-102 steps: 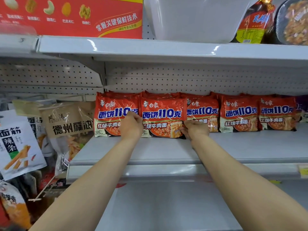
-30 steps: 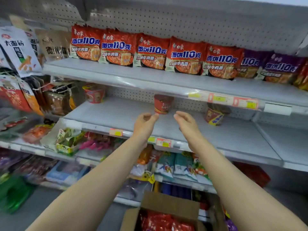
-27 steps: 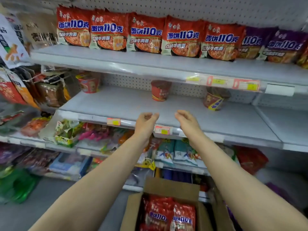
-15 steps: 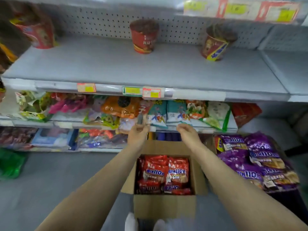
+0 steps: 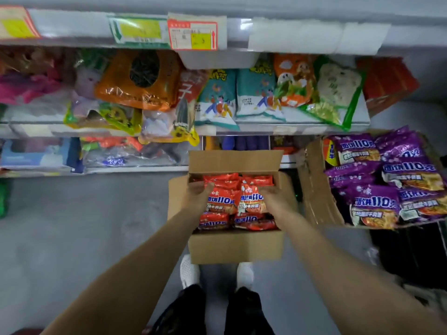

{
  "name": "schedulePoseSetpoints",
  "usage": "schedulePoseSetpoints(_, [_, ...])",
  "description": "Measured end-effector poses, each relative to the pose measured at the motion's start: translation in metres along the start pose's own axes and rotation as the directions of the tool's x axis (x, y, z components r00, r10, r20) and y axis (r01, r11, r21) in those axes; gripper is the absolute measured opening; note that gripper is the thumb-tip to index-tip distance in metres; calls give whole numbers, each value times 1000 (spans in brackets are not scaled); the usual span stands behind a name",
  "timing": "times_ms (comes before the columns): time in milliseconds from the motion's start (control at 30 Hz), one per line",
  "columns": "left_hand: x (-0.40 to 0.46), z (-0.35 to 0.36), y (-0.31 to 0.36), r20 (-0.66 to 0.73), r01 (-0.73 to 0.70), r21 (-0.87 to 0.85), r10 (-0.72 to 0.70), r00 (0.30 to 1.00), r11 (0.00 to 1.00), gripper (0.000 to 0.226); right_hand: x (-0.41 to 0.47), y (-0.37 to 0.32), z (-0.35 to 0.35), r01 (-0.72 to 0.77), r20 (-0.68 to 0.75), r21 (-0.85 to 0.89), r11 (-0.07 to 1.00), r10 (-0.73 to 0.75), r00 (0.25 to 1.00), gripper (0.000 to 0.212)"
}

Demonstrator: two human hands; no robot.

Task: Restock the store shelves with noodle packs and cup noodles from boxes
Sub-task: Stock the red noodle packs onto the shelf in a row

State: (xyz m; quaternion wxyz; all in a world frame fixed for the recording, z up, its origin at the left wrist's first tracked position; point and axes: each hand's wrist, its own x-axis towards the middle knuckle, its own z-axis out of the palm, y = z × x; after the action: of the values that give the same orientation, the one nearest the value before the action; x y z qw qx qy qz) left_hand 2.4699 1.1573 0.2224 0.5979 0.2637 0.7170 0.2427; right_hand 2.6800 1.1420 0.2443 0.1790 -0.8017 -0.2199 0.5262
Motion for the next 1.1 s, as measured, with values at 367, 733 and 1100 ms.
schedulePoseSetpoints(367, [18, 43, -36, -26, 82, -68, -84, 996, 994, 44, 75, 34, -23, 21, 115, -150, 988, -4, 993, 27])
schedulePoseSetpoints(733, [81, 65, -109, -91, 172, -17, -173, 981, 985, 59, 160, 98, -20, -62, 119, -160, 985, 81, 990, 23])
schedulePoseSetpoints(1100, [196, 81, -195, -131, 175, 161, -155, 979, 971, 60, 276, 179, 19, -125, 45, -113, 986, 131, 990, 41])
